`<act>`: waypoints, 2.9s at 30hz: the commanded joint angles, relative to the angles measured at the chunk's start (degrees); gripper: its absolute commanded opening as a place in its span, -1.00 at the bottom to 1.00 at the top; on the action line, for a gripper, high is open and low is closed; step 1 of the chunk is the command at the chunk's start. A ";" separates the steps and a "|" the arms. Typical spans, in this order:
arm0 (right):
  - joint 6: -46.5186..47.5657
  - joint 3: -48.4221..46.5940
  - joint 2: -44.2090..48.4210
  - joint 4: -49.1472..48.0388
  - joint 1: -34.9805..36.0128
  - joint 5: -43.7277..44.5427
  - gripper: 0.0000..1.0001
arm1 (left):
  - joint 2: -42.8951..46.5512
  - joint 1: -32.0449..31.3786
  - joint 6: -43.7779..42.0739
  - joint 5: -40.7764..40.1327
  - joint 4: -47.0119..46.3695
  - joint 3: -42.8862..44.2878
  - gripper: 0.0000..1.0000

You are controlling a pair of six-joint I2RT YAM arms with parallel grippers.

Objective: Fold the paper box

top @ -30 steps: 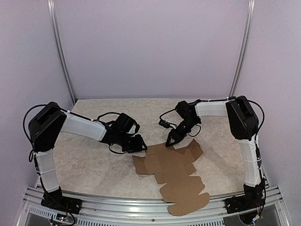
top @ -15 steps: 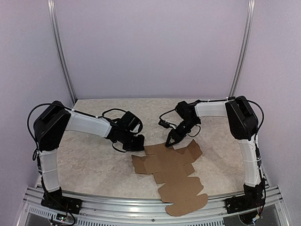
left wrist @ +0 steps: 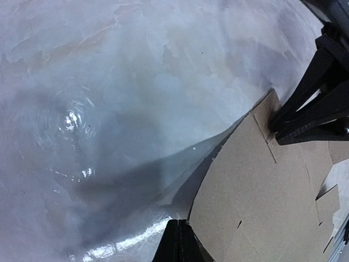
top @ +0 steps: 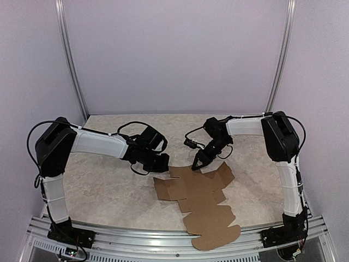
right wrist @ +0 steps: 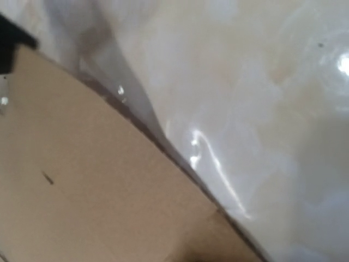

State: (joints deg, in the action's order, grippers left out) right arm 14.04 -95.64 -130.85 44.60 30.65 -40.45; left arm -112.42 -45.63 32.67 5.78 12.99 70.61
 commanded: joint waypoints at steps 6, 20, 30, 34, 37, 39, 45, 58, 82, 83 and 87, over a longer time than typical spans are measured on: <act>0.12 3.61 -7.83 1.71 0.79 9.77 -0.77 | -0.52 -2.18 -1.12 5.88 -5.52 5.35 -0.99; 0.23 3.61 -8.15 1.70 0.11 9.64 -0.76 | -2.20 -2.16 -1.08 -1.40 2.32 7.26 -0.96; 0.12 3.61 -7.76 1.80 -0.02 9.51 -0.76 | 1.98 -0.96 -2.34 -6.58 10.94 0.49 -1.00; 0.19 3.61 -7.86 1.89 -0.06 9.66 -0.77 | 0.30 -1.12 -2.89 -5.43 9.61 1.42 -1.00; 0.14 3.70 -7.76 1.82 -0.04 9.68 -0.77 | -1.40 -1.22 -3.24 -3.07 7.25 2.39 -1.00; 0.11 3.70 -7.76 1.82 -0.06 9.68 -0.77 | -2.78 -1.45 -3.58 -2.84 7.08 3.91 -1.00; 0.13 3.70 -7.97 1.81 -0.02 9.68 -0.77 | -5.47 -1.81 -3.75 -2.72 7.60 7.55 -1.00; 0.16 3.61 -8.13 1.84 -0.07 9.77 -0.77 | -4.33 -4.18 -4.93 -1.68 7.05 13.77 -1.00; 0.26 3.78 -8.11 1.81 -0.47 9.68 -0.76 | -1.77 -3.57 -6.46 -12.35 13.88 7.77 -1.00; 0.18 3.79 -8.03 1.85 -0.47 9.73 -0.76 | -1.49 -3.32 -6.33 -12.50 13.90 6.46 -1.00; 0.17 3.79 -7.98 1.89 -0.50 9.68 -0.76 | -1.26 -3.02 -6.19 -10.69 12.42 3.61 -1.00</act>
State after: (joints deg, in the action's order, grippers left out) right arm 14.02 -95.68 -131.72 44.07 30.09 -43.51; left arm -114.17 -49.17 26.87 -4.69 24.14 77.12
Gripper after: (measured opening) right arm 0.119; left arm 0.007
